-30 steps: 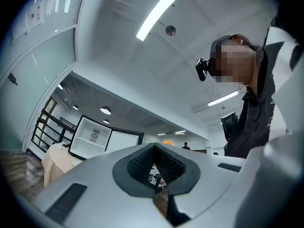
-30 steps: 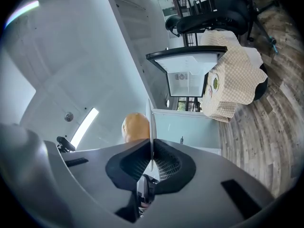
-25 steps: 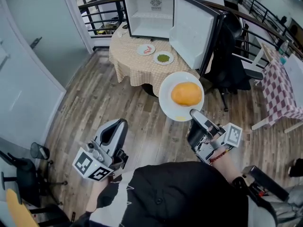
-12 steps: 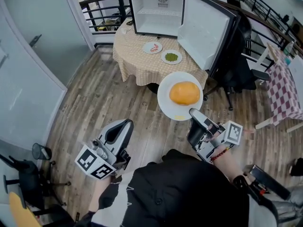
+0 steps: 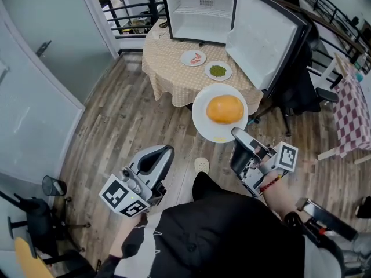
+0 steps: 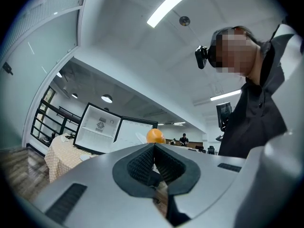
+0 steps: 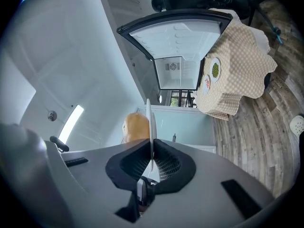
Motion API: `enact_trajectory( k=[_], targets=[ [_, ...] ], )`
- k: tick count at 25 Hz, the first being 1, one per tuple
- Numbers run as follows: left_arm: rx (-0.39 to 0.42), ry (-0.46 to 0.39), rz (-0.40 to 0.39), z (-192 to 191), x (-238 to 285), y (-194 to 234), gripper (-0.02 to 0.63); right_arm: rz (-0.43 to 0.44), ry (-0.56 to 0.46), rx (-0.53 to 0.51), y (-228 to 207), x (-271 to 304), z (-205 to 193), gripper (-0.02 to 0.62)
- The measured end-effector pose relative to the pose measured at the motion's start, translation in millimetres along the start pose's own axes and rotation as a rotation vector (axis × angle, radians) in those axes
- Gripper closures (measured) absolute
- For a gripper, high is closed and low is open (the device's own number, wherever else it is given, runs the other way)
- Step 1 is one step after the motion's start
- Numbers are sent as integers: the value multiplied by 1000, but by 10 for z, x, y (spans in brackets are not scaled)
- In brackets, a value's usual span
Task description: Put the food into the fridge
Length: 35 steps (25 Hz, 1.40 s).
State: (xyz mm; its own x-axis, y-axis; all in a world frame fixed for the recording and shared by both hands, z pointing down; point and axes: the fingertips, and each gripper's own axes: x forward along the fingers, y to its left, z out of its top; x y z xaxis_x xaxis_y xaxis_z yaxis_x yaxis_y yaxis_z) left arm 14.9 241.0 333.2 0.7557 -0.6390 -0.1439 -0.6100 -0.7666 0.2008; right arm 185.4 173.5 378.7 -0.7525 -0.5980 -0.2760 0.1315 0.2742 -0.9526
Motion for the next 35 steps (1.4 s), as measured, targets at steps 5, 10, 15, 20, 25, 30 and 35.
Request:
enact_trajectory(
  k=[5, 10, 15, 20, 25, 30, 35],
  targets=[
    [11, 6, -20, 5, 261, 294, 594, 10, 8, -5, -112, 339, 273, 571],
    [65, 7, -27, 55, 515, 695, 594, -3, 12, -24, -263, 737, 612, 570],
    [70, 18, -51, 121, 904, 1202, 594, -8, -12, -10, -423, 1155, 1031, 570],
    [109, 46, -124, 213, 1384, 1638, 594, 2, -37, -32, -534, 1532, 1527, 571],
    [62, 12, -145, 320, 1884, 2301, 594, -1, -68, -34, -674, 1971, 2107, 570],
    [69, 10, -159, 366, 2026, 2607, 594, 1, -97, -50, -728, 2174, 2366, 571],
    [74, 8, -192, 459, 2090, 2879, 594, -1, -169, -68, -806, 2322, 2595, 571]
  ],
)
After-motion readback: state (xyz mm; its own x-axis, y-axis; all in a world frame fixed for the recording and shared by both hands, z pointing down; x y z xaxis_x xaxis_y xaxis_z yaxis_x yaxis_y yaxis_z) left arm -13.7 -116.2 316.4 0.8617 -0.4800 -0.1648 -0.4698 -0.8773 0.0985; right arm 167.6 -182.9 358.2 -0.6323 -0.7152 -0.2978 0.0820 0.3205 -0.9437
